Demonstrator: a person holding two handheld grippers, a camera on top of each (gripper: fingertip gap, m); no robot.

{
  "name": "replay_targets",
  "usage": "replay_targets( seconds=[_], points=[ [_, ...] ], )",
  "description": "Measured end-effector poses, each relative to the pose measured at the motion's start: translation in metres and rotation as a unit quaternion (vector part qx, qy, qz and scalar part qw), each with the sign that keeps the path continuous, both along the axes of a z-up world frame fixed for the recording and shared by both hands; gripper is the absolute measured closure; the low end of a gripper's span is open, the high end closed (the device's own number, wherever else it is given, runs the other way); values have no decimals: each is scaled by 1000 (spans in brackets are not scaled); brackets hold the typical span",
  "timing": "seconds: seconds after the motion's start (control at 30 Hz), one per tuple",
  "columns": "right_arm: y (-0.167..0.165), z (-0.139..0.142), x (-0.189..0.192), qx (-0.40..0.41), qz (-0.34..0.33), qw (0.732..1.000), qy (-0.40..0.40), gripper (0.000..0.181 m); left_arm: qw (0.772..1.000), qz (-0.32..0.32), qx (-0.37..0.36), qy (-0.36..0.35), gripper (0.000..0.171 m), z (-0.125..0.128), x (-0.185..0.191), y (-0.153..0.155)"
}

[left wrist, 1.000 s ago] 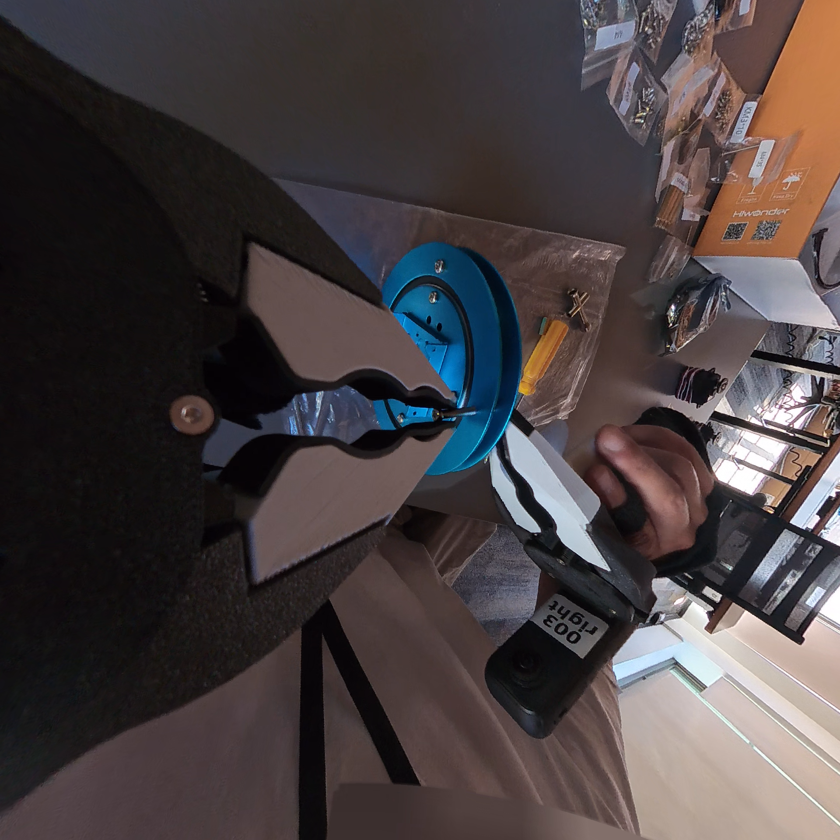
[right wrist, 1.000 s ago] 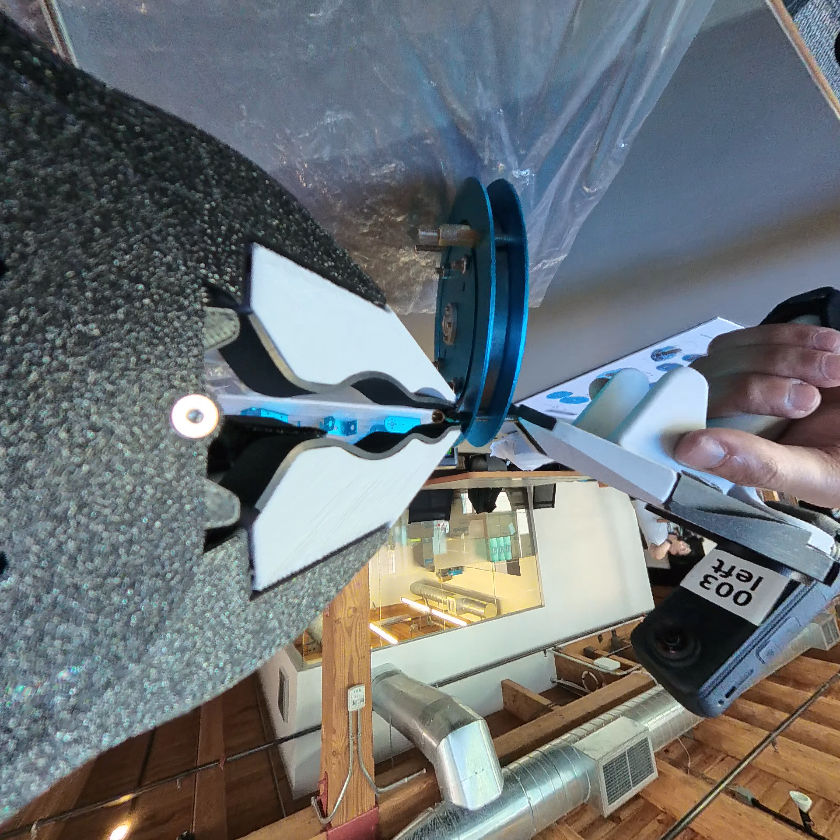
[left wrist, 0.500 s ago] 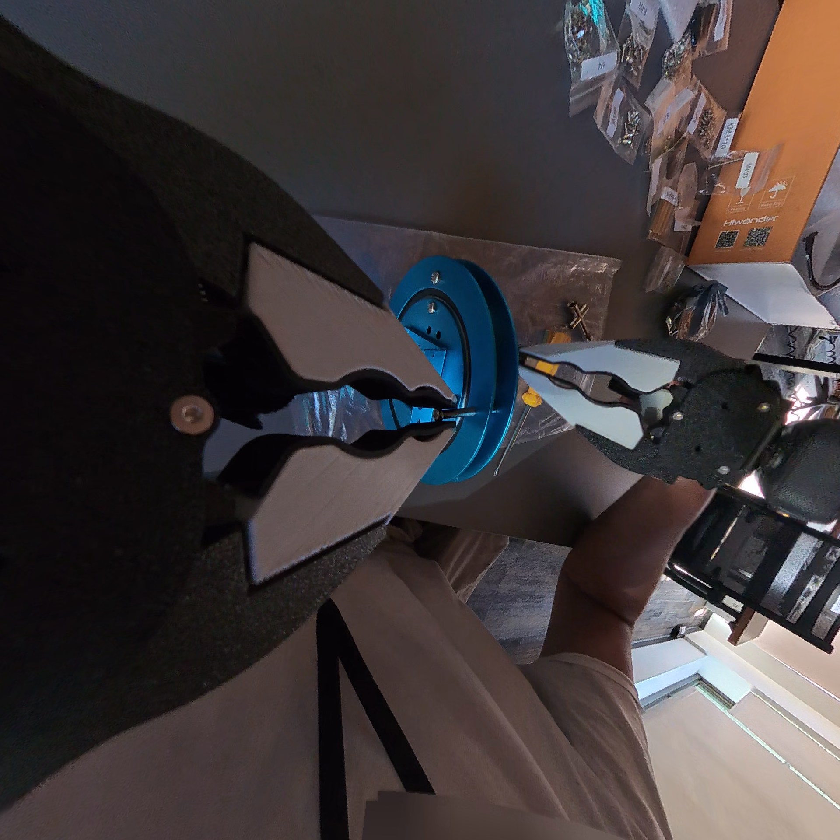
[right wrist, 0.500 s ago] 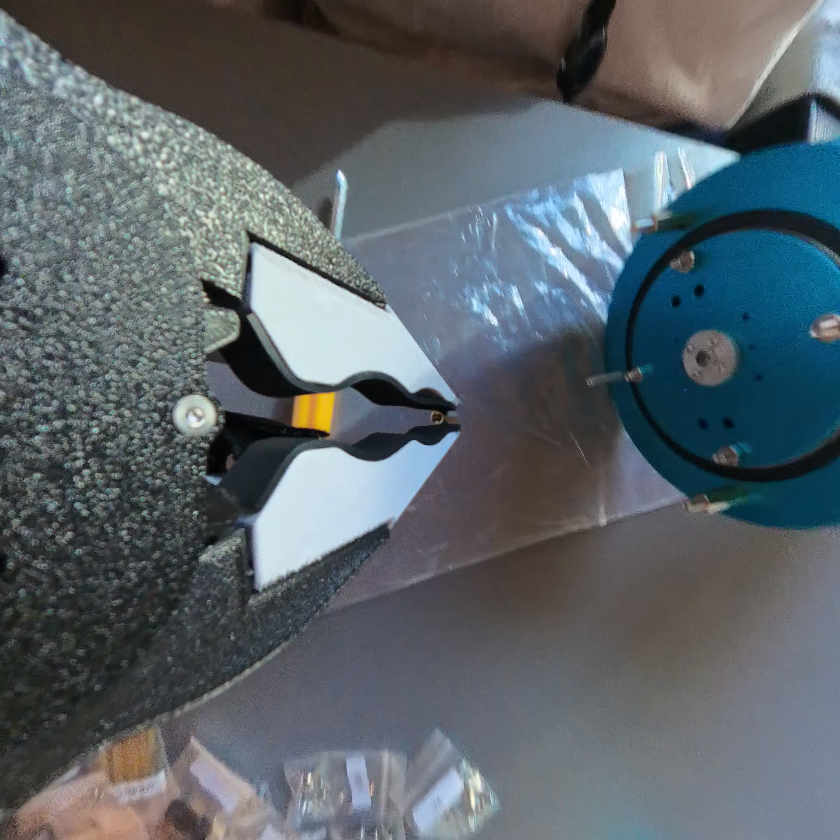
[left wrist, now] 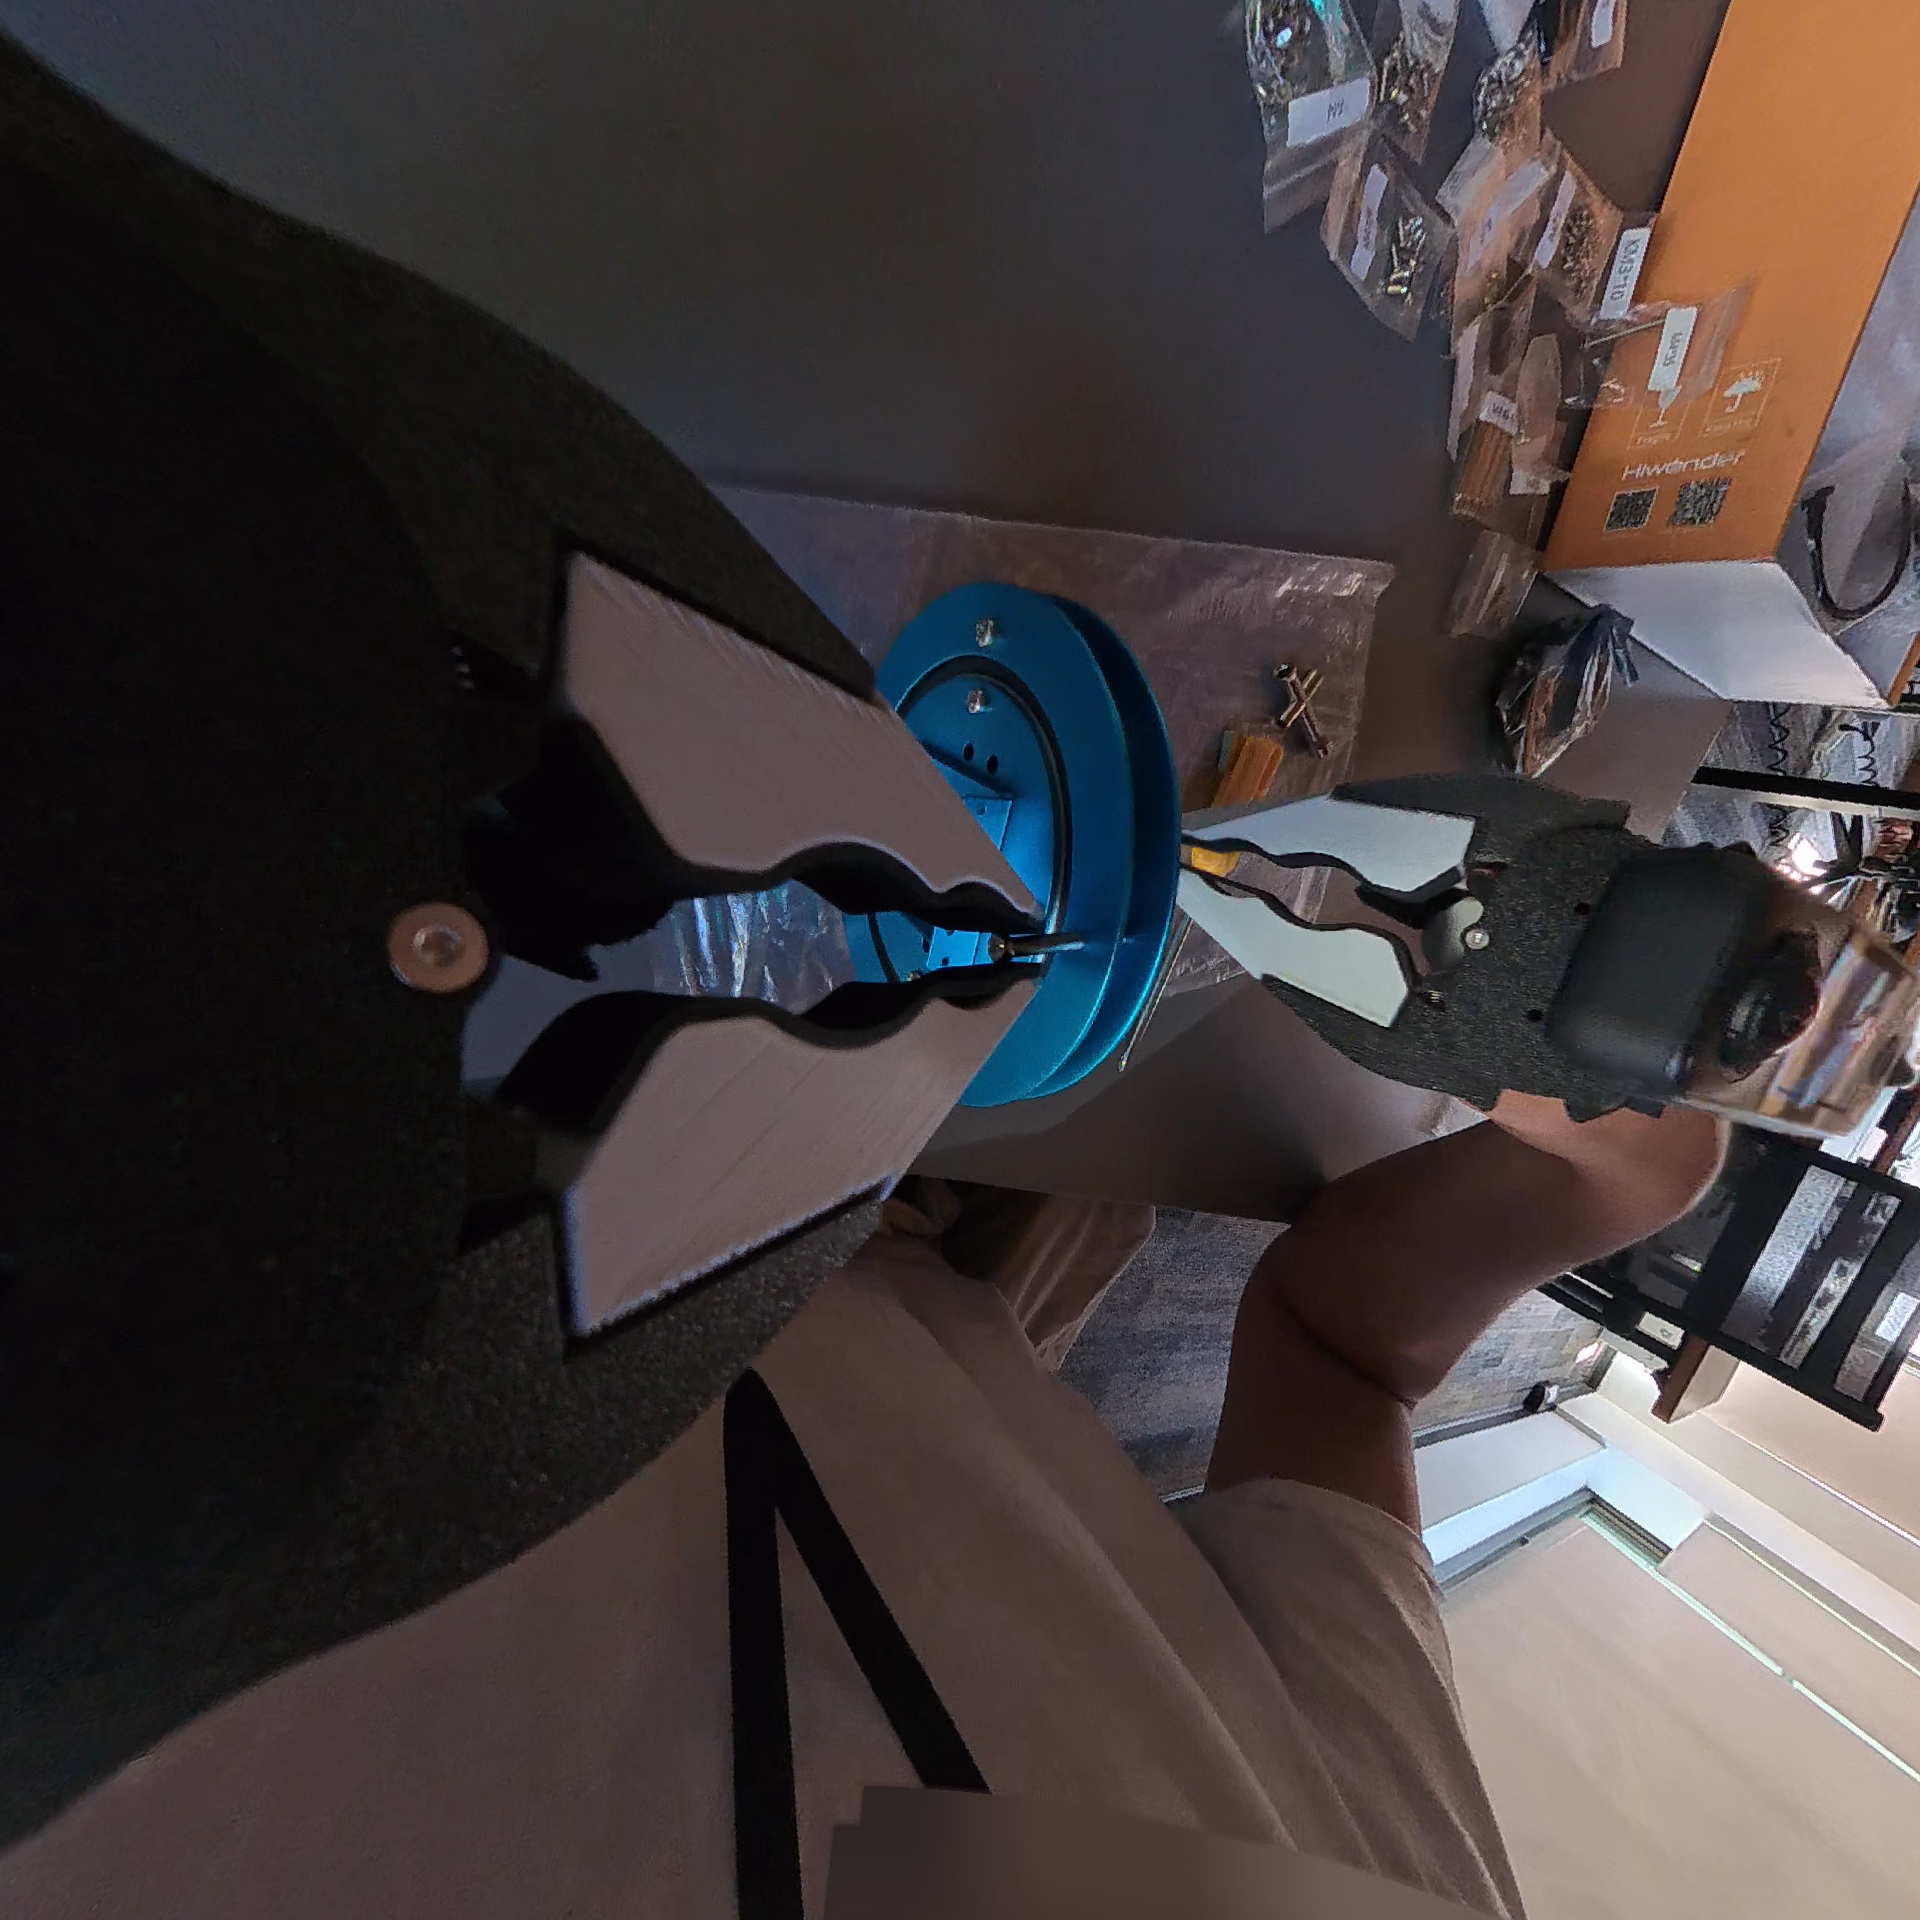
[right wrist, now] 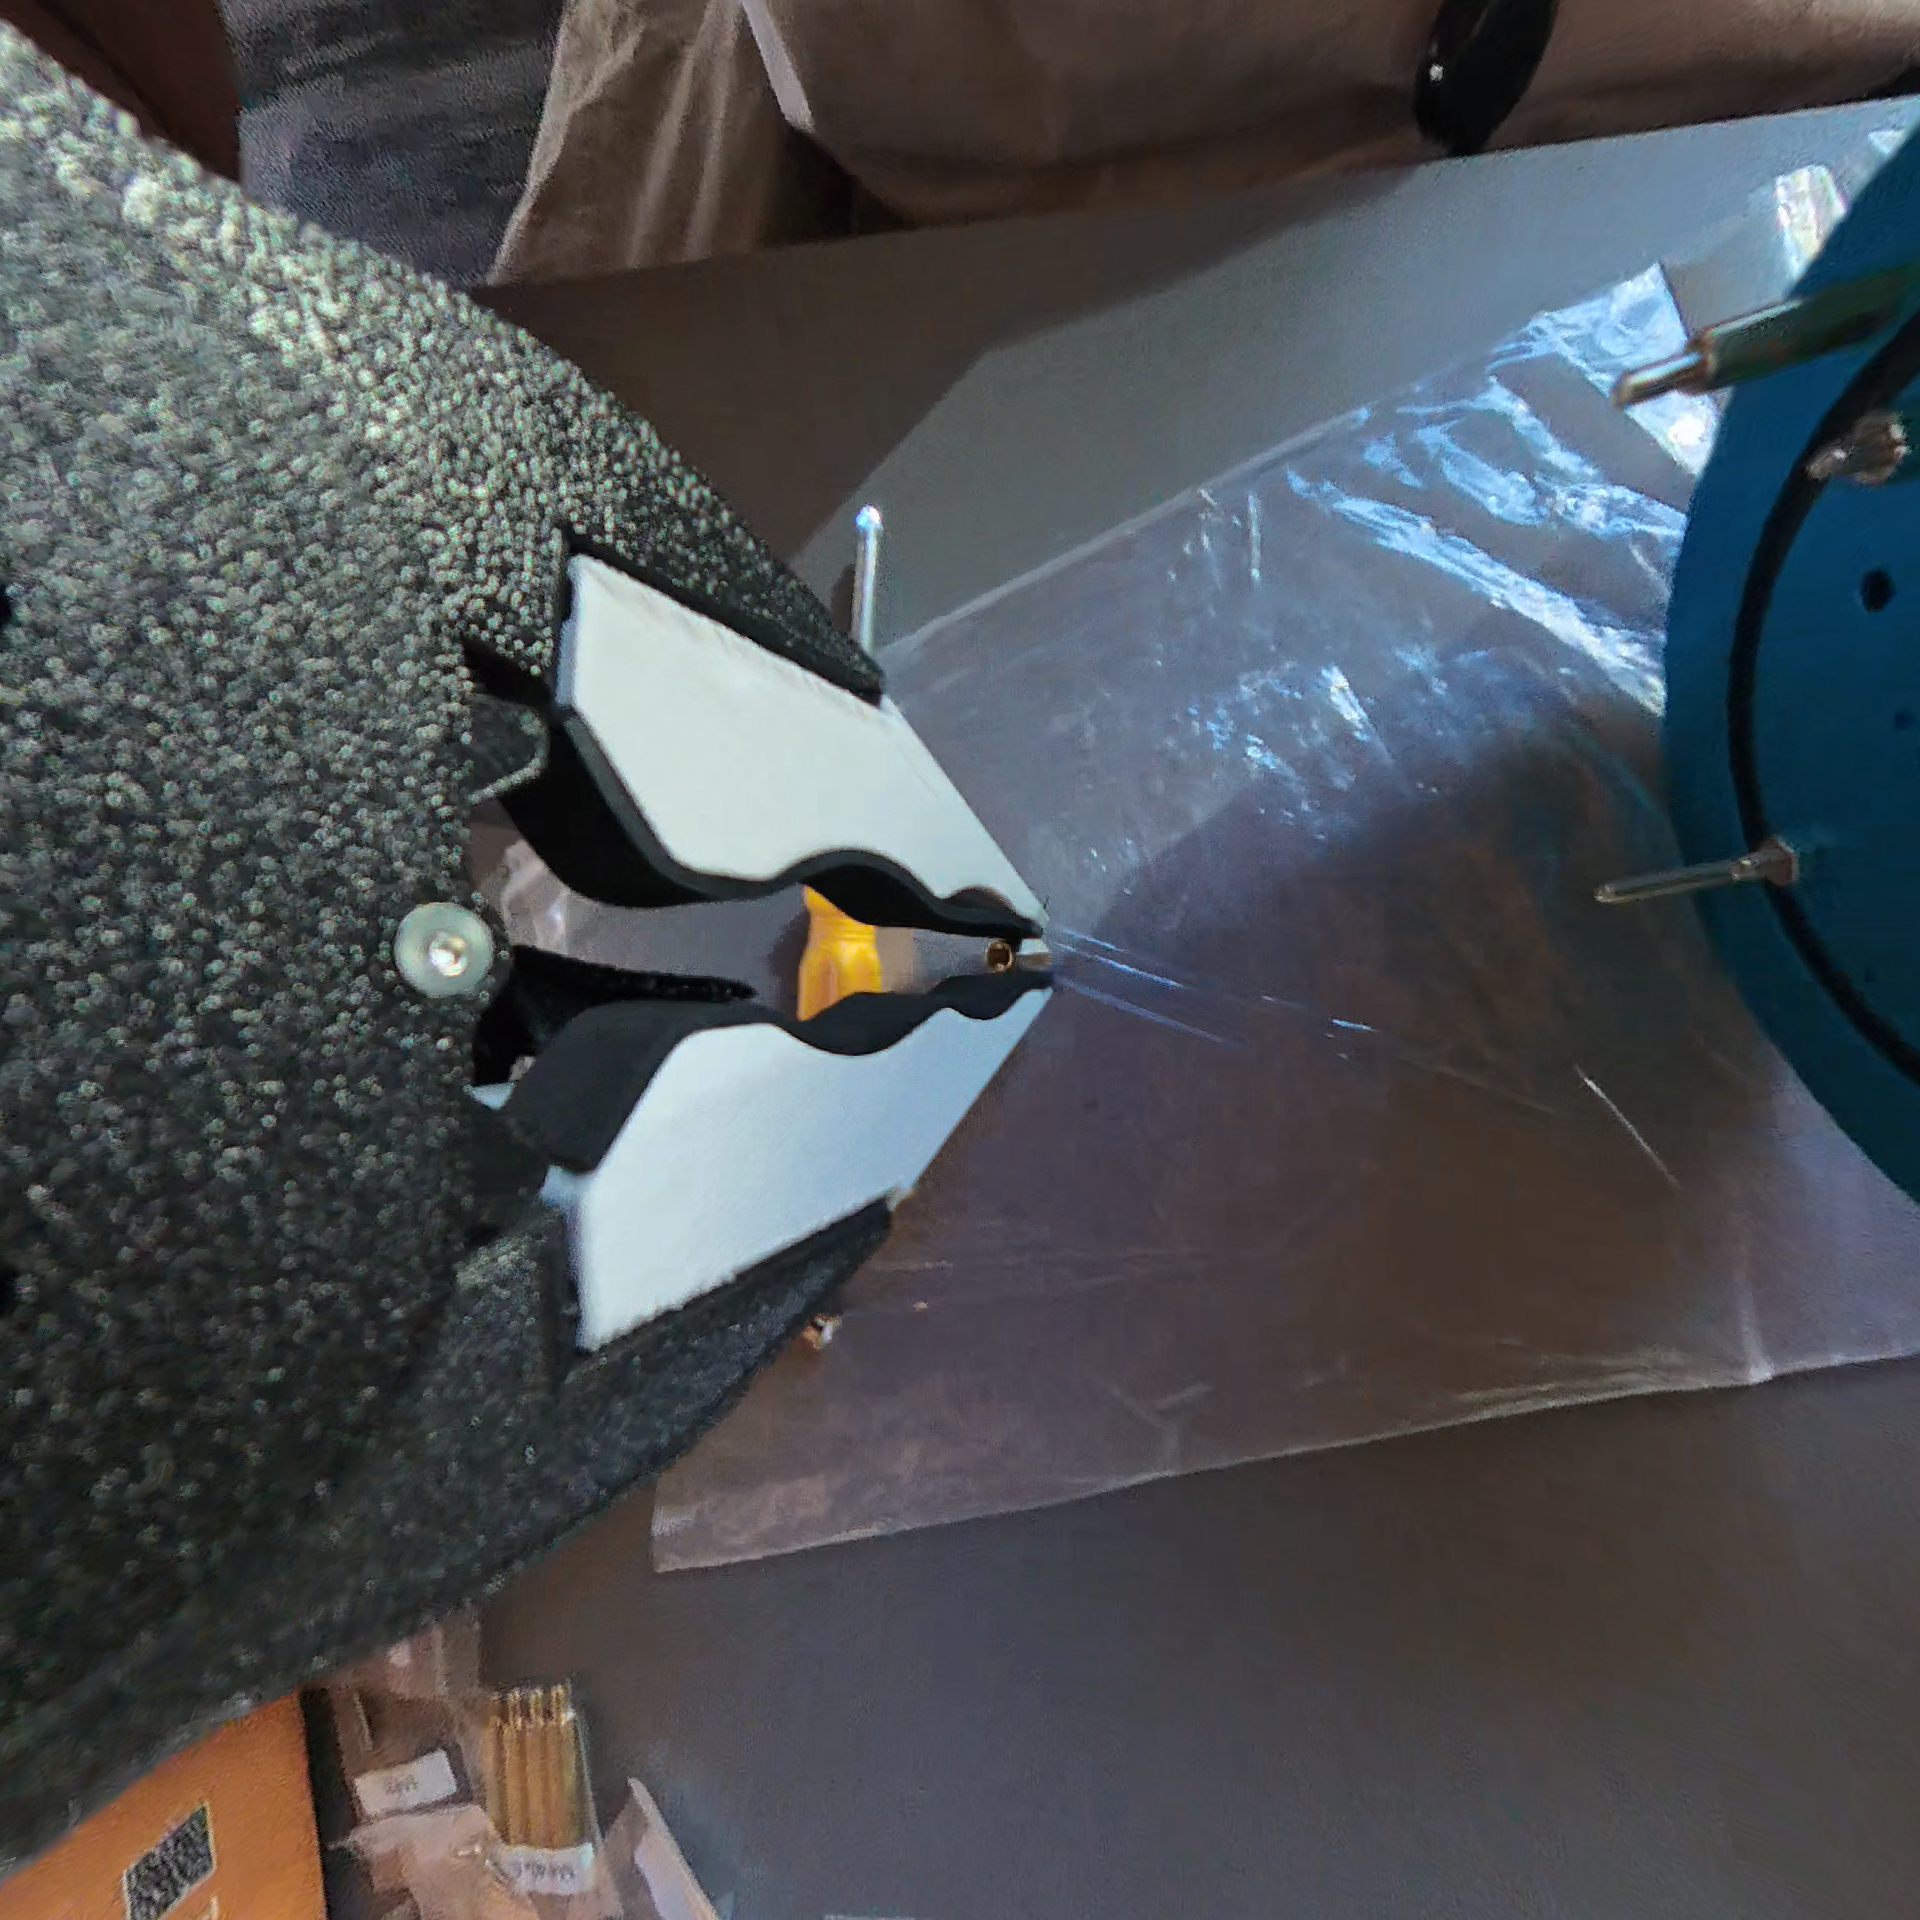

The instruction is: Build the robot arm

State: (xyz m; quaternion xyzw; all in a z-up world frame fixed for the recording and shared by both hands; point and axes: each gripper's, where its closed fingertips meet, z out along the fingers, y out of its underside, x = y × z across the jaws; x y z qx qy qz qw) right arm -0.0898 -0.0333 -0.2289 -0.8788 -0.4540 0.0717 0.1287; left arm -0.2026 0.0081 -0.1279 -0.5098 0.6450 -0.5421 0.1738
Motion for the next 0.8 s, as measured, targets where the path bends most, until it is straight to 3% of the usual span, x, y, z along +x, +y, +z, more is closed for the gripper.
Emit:
replay_targets(
  seconds=[0.17, 0.3, 0.43, 0.8],
  points=[
    [10, 10, -11, 32, 11, 999, 26, 158, 1000, -4, -16, -1, 167, 0, -1, 1],
    [26, 67, -65, 169, 67, 965, 187, 162, 1000, -2, -12, -2, 167, 1, 0, 3],
    [36, 92, -91, 227, 67, 940, 246, 163, 1000, -6, -11, -3, 167, 1, 0, 1],
    [39, 94, -102, 247, 78, 932, 255, 170, 1000, -18, -8, -1, 167, 0, 2, -5]
  ],
)
